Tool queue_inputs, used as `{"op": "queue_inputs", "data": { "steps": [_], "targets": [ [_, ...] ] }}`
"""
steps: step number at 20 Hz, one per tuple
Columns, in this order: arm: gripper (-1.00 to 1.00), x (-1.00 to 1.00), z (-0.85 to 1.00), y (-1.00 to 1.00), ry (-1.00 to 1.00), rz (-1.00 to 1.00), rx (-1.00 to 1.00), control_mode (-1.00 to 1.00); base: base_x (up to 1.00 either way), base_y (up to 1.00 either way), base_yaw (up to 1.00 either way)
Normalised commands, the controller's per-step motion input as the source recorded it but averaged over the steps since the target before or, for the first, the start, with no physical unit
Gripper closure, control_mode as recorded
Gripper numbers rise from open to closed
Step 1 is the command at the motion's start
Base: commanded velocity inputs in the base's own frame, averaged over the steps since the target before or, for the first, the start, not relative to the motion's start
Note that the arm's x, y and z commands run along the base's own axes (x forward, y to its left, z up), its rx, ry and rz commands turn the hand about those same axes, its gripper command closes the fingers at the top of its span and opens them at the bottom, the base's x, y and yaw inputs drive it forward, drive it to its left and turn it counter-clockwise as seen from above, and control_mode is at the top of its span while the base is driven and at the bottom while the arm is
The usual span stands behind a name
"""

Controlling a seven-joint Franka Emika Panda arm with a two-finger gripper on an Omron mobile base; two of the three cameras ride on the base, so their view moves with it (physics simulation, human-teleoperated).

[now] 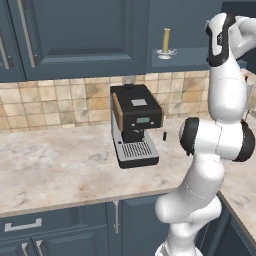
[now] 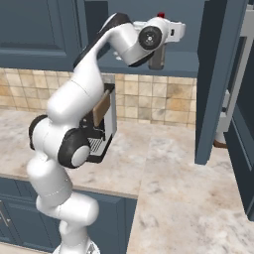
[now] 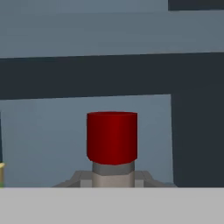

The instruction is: Get the candle and the liquor from the cabinet and move them to the dining counter.

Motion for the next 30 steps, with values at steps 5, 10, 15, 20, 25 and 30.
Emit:
{"op": "queue_inputs", "data": {
  "steps": [5, 10, 15, 20, 25, 30],
  "targets": [
    [1.00, -0.76, 0.08, 0.57, 0.00, 0.00, -0.01, -1.00, 0.00, 0.00, 0.00],
    [1.00, -0.80, 0.02, 0.75, 0.06, 0.06, -0.06, -1.00, 0.00, 0.00, 0.00],
    [1.00, -0.87, 0.02, 0.51, 0.04, 0.11, -0.01, -1.00, 0.00, 0.00, 0.00],
    [1.00, -0.92, 0.00, 0.47, 0.02, 0.12, 0.00, -1.00, 0.00, 0.00, 0.00],
    [1.00, -0.90, 0.00, 0.48, 0.01, 0.13, 0.00, -1.00, 0.00, 0.00, 0.00],
    [1.00, -0.83, -0.07, 0.57, 0.02, 0.14, 0.00, -1.00, 0.00, 0.00, 0.00]
  ]
}}
